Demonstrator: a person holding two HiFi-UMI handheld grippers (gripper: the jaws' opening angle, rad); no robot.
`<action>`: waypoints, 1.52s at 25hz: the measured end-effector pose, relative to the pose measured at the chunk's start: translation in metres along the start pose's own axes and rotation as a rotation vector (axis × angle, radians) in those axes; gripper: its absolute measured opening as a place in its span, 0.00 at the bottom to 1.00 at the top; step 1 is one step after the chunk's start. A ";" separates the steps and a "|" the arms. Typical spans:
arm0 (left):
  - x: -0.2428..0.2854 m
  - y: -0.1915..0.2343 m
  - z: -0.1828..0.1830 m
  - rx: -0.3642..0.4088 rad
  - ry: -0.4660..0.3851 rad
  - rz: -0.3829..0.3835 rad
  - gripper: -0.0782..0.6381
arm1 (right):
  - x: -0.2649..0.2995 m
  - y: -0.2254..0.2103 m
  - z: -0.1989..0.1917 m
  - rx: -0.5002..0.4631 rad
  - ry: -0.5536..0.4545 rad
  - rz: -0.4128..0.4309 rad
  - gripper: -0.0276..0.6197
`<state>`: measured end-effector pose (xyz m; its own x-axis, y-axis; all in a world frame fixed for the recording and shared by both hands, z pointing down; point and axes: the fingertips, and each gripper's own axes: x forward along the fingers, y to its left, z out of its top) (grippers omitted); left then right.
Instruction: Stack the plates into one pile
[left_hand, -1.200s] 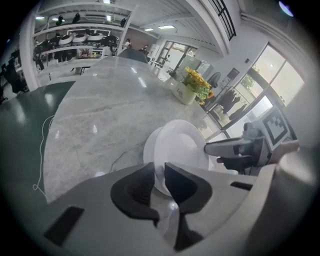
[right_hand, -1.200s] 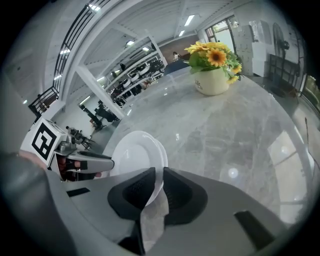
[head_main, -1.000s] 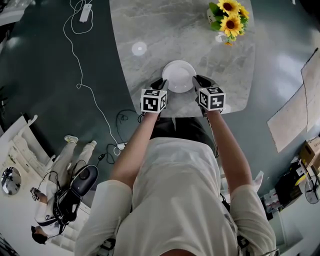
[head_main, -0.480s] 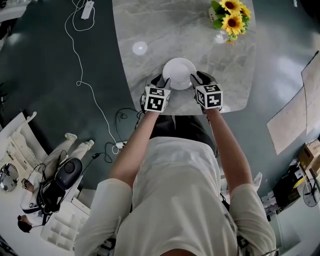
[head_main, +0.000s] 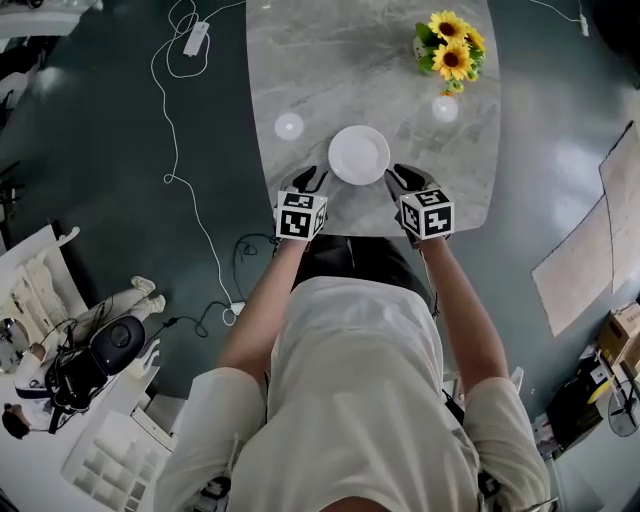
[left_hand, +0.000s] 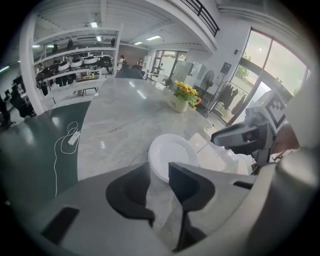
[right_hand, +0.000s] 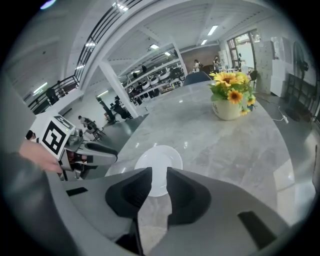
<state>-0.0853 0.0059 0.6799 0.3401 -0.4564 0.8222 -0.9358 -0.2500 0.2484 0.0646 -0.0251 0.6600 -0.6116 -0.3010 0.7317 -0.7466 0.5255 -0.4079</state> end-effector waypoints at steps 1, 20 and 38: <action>-0.006 -0.001 0.000 -0.005 -0.007 0.004 0.27 | -0.006 0.003 0.001 -0.002 -0.006 0.005 0.21; -0.169 -0.042 0.053 0.048 -0.309 -0.034 0.13 | -0.153 0.076 0.058 -0.132 -0.240 0.067 0.14; -0.349 -0.057 0.116 0.228 -0.606 -0.242 0.12 | -0.267 0.190 0.121 -0.222 -0.563 -0.031 0.12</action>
<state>-0.1399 0.0809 0.3191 0.5906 -0.7454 0.3091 -0.8069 -0.5482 0.2199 0.0541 0.0589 0.3212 -0.6805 -0.6617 0.3148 -0.7307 0.6452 -0.2233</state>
